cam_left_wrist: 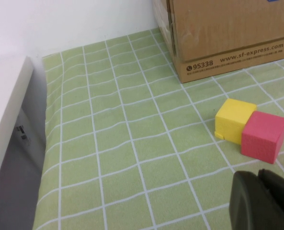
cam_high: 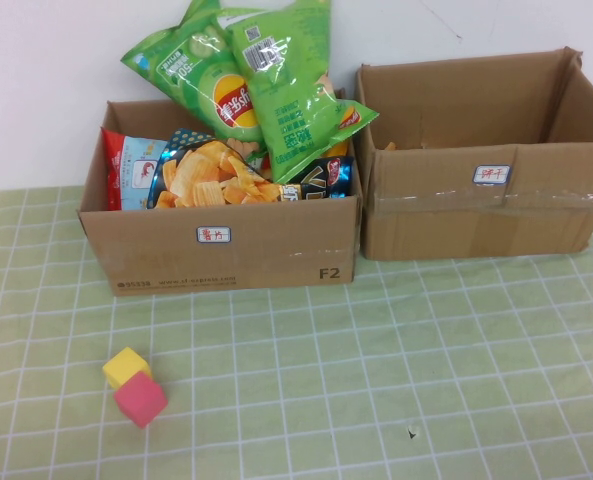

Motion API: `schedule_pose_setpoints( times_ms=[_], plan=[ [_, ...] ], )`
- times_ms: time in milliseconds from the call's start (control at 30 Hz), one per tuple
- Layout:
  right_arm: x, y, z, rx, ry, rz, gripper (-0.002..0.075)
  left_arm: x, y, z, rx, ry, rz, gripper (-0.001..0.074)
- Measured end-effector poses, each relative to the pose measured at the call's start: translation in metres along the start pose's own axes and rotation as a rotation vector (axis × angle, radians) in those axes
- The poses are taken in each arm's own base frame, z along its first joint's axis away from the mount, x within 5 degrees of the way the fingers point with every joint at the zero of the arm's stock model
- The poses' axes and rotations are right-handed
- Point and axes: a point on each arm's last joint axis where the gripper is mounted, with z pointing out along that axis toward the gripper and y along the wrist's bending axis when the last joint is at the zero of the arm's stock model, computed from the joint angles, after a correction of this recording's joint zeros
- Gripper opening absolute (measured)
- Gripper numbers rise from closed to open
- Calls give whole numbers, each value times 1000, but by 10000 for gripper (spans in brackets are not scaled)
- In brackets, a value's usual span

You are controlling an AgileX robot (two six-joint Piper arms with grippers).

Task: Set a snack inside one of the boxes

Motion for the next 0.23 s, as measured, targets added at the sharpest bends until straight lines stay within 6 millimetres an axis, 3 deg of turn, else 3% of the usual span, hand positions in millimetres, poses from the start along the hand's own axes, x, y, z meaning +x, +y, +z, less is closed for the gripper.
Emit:
schedule_pose_setpoints(
  times_ms=[233],
  plan=[
    [0,-1,0,11,-2,-55,154,0,0,0,0,0,0,-2]
  ],
)
